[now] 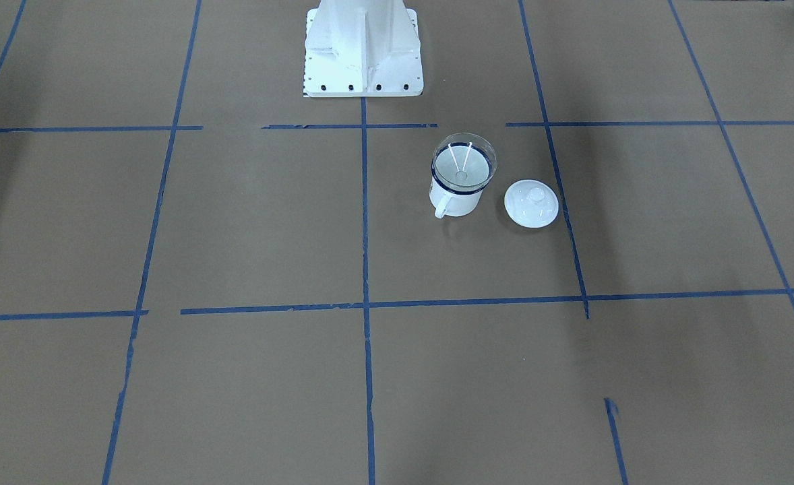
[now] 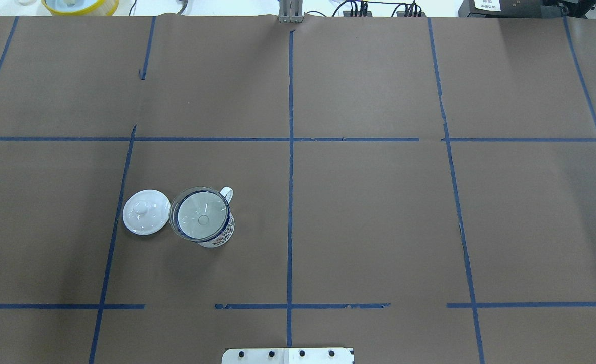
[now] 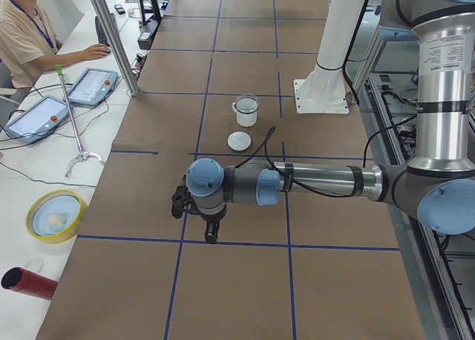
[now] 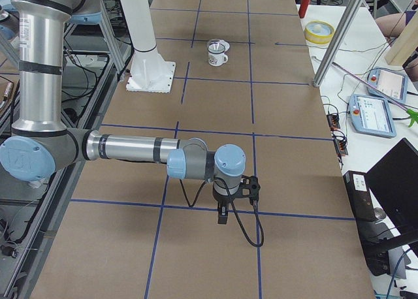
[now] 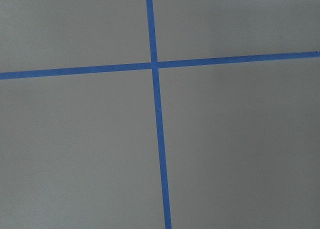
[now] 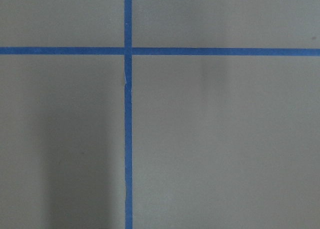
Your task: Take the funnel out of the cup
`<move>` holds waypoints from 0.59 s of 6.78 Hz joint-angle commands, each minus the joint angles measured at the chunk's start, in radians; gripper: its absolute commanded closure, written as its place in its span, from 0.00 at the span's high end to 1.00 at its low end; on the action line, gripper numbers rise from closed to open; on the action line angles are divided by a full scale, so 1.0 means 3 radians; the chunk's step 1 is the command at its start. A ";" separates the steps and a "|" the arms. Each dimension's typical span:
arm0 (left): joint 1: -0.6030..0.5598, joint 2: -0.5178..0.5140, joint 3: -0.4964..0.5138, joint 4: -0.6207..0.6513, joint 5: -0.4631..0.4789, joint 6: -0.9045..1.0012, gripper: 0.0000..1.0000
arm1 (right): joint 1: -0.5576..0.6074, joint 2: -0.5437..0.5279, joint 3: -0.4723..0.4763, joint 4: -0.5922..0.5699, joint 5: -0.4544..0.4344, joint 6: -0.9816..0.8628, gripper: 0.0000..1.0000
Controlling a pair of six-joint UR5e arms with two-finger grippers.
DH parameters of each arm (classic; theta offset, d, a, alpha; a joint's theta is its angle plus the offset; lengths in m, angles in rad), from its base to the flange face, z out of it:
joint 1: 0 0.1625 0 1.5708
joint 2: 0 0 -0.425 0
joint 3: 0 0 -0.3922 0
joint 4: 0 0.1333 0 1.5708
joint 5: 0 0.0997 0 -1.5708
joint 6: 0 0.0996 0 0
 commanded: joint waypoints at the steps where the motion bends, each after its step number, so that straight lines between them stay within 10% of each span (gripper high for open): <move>1: 0.0001 0.0075 -0.0109 -0.0205 0.0118 -0.0060 1.00 | 0.0000 0.0000 0.0000 0.0000 0.0000 0.0000 1.00; 4: 0.0661 0.0029 -0.0816 -0.0391 0.0098 -0.1679 1.00 | 0.0000 0.0000 0.0000 0.0000 0.0000 0.0000 1.00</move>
